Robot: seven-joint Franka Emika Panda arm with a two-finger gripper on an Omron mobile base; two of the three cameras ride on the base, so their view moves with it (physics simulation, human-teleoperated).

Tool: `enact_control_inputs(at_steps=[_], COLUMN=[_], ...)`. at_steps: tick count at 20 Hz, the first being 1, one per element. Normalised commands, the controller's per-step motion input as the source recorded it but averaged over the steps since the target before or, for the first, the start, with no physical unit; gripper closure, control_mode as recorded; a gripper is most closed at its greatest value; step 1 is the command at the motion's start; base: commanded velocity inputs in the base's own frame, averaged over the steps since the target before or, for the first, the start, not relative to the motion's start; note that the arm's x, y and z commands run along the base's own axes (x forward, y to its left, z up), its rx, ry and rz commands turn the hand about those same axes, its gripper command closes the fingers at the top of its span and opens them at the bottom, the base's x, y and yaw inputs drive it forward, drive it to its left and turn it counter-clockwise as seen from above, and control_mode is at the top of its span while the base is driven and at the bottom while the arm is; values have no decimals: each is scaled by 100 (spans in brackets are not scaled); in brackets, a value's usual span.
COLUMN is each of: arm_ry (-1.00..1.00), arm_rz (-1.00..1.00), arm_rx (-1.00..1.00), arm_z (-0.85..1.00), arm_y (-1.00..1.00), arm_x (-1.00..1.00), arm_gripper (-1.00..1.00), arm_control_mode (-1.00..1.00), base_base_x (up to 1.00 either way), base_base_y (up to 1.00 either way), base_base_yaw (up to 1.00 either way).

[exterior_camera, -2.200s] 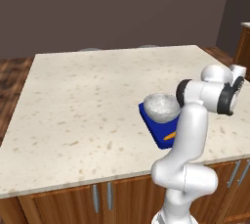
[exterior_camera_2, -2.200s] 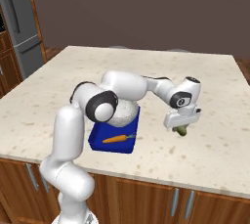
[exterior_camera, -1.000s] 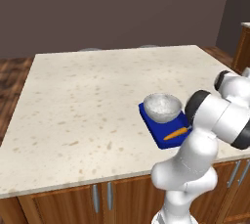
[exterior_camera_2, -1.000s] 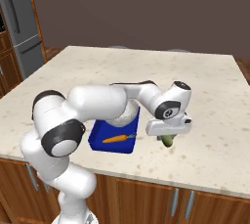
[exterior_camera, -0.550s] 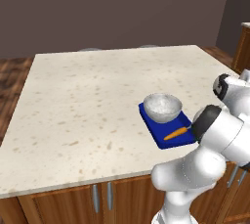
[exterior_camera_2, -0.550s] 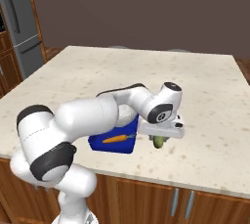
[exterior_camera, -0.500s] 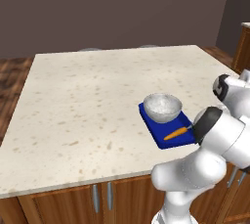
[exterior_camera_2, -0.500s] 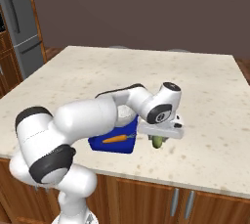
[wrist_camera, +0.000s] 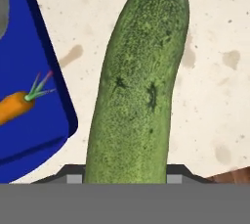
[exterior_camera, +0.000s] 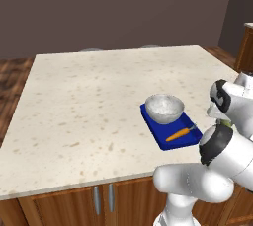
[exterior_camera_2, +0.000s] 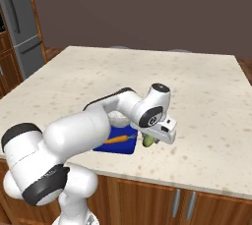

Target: Place the two vegetables and bowl onto the tray for setting up a vegetable dip station.

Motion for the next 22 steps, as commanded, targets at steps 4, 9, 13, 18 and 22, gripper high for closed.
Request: enact_control_inputs(at_steps=[4, 9, 13, 18, 22], arm_ry=[0, 0, 1, 5, 1], arm_rz=[-42, -48, -50, -48, -39], arm_rx=[0, 0, 0, 0, 0], arm_z=[0, 2, 0, 0, 0], arm_y=[33, 37, 37, 36, 44], arm_x=[-1, 0, 0, -3, 0], arm_gripper=[100, 100, 100, 100, 100], arm_control_mode=[-100, -100, -100, -100, -100], base_base_x=[0, 0, 0, 0, 0], base_base_y=[0, 0, 0, 0, 0], base_base_yaw=[0, 0, 0, 0, 0])
